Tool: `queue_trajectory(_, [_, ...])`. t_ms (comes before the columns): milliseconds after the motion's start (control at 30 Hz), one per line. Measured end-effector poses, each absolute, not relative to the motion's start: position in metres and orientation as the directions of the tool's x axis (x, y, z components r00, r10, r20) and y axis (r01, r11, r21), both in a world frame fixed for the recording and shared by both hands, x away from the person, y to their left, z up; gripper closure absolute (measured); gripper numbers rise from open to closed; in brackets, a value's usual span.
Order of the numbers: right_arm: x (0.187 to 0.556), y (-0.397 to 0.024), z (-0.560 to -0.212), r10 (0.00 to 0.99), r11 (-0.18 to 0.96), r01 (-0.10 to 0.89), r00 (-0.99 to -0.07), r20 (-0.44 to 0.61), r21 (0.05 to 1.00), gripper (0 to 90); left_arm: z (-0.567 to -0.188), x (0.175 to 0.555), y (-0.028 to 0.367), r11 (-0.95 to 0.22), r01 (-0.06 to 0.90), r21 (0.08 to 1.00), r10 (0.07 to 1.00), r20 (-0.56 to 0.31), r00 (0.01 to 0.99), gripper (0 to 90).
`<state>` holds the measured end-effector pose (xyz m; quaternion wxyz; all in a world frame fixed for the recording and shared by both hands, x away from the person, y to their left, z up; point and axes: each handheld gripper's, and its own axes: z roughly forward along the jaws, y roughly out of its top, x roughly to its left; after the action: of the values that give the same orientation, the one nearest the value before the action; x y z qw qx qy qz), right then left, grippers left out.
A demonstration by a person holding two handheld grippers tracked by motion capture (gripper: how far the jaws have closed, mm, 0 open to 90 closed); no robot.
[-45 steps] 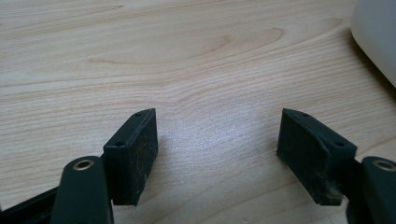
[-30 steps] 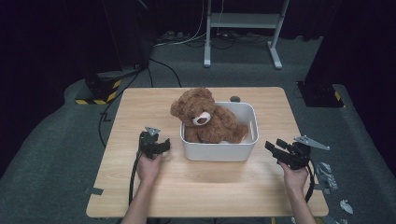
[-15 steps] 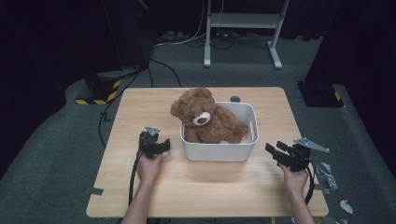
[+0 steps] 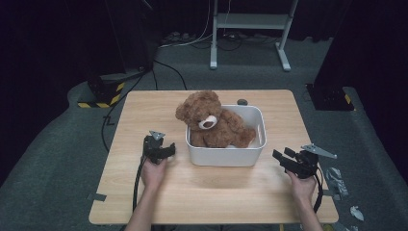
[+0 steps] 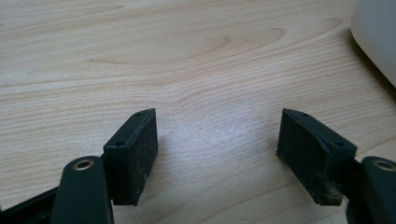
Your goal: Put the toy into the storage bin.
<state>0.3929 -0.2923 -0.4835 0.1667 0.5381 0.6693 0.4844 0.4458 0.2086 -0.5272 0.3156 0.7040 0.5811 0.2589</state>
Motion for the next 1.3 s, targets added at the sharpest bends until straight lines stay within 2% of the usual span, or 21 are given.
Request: queue_trajectory(1300, [0.396, -0.291, -0.503, 0.905, -0.023, 0.598, -0.328, 0.270, 0.801, 37.7, -0.527, 0.446, 0.209, -0.125, 0.655, 0.745, 0.982, -0.002, 0.190, 28.8])
